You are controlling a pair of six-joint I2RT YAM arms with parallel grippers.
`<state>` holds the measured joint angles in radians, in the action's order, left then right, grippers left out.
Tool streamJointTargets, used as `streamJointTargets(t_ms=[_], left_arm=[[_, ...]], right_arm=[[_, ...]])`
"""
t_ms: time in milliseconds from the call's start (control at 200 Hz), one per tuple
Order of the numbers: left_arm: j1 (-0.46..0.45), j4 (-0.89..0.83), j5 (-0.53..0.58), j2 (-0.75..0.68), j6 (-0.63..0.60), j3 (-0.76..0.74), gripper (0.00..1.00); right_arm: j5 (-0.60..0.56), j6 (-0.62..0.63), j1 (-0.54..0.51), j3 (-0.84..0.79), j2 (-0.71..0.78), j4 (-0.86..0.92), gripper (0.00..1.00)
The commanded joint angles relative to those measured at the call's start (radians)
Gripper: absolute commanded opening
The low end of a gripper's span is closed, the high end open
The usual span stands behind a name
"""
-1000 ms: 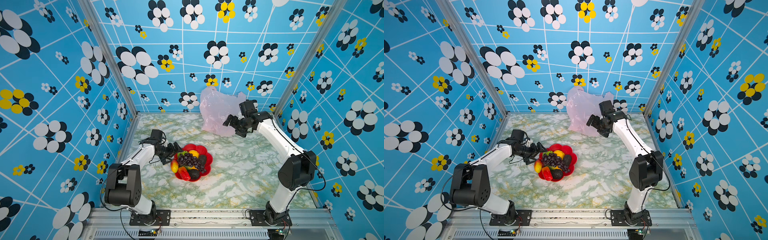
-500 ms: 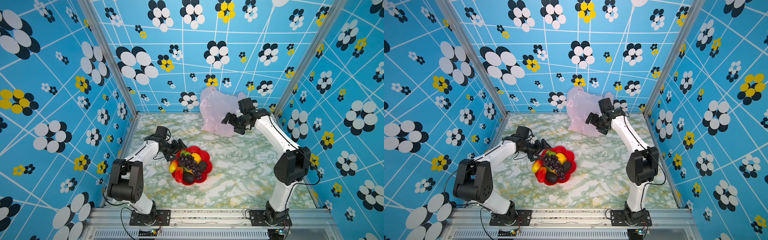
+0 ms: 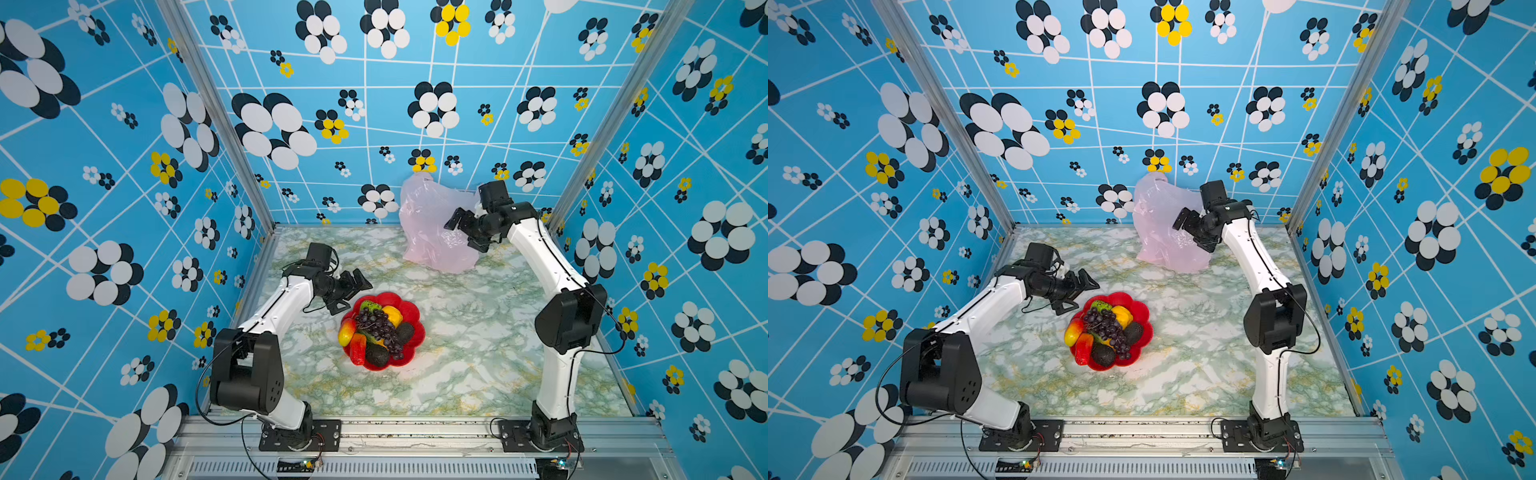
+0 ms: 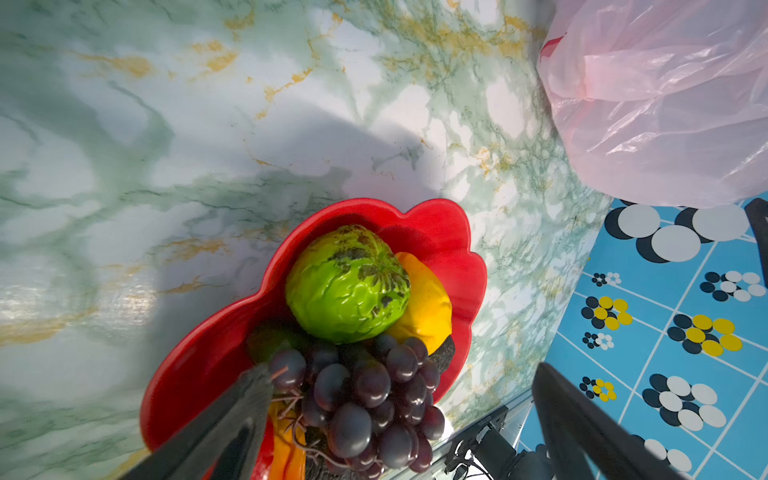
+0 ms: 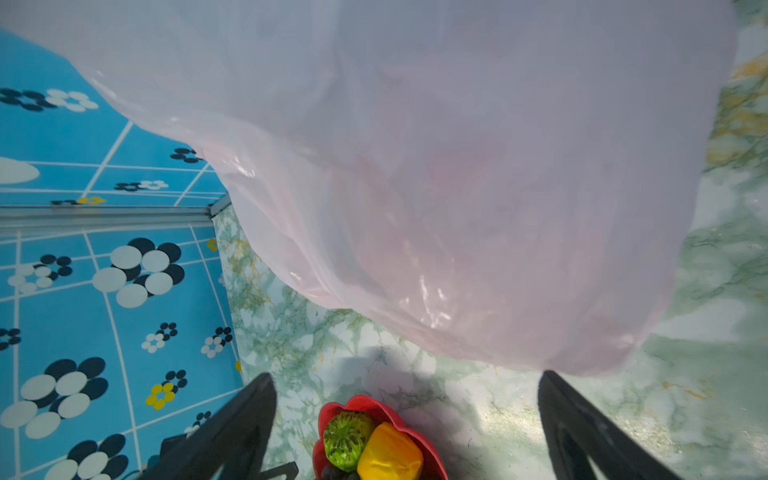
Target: Place the fruits into the plastic bag
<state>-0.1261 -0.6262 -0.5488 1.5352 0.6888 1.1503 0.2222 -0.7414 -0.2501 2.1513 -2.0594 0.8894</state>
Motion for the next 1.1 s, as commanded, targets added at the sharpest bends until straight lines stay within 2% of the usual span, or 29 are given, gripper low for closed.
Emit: streamJointTargets(t_ms=[0, 100, 170, 245, 315, 420, 510, 665, 720, 755, 795, 875, 915, 1015, 1095], left_arm=[[0.014, -0.043, 0.023, -0.055, -0.032, 0.069, 0.99], [0.016, -0.069, 0.031, -0.065, -0.048, 0.093, 0.99], [0.016, -0.087, 0.038, -0.075, -0.057, 0.101, 0.99], [0.02, -0.102, 0.044, -0.087, -0.065, 0.097, 0.99], [0.027, -0.116, 0.049, -0.097, -0.073, 0.092, 0.99], [0.036, -0.126, 0.046, -0.113, -0.075, 0.081, 0.99], [0.043, -0.141, 0.046, -0.119, -0.079, 0.08, 0.99], [0.049, -0.153, 0.048, -0.121, -0.076, 0.074, 0.99], [0.05, -0.153, 0.046, -0.121, -0.074, 0.076, 0.99], [0.049, -0.154, 0.045, -0.119, -0.074, 0.079, 0.99], [0.049, -0.156, 0.044, -0.115, -0.074, 0.083, 0.99], [0.049, -0.156, 0.04, -0.105, -0.075, 0.09, 0.99], [0.051, -0.155, 0.037, -0.1, -0.075, 0.097, 0.99], [0.049, -0.144, 0.023, -0.085, -0.072, 0.113, 0.99], [0.048, -0.13, 0.009, -0.075, -0.066, 0.125, 0.99]], right_arm=[[-0.076, -0.065, 0.045, 0.123, -0.05, 0.083, 0.99], [-0.155, -0.071, 0.075, 0.349, -0.168, 0.258, 0.99], [-0.208, -0.029, 0.085, 0.548, -0.26, 0.379, 0.99], [-0.169, 0.007, 0.1, 0.676, -0.333, 0.429, 0.99], [-0.085, 0.016, 0.114, 0.672, -0.359, 0.413, 0.99], [-0.046, 0.064, 0.117, 0.611, -0.369, 0.386, 0.99], [0.033, 0.091, 0.11, 0.538, -0.374, 0.331, 0.99], [0.059, 0.12, 0.069, 0.48, -0.39, 0.336, 0.98], [0.051, 0.136, 0.052, 0.438, -0.38, 0.335, 0.91], [0.042, 0.143, 0.04, 0.399, -0.364, 0.328, 0.83], [0.052, 0.155, 0.021, 0.324, -0.331, 0.287, 0.65], [0.019, 0.175, -0.014, 0.137, -0.225, 0.193, 0.17], [-0.013, 0.18, -0.027, 0.021, -0.152, 0.146, 0.01], [-0.113, 0.199, -0.046, -0.307, 0.107, 0.024, 0.0], [-0.308, 0.257, -0.071, -0.532, 0.341, -0.017, 0.0]])
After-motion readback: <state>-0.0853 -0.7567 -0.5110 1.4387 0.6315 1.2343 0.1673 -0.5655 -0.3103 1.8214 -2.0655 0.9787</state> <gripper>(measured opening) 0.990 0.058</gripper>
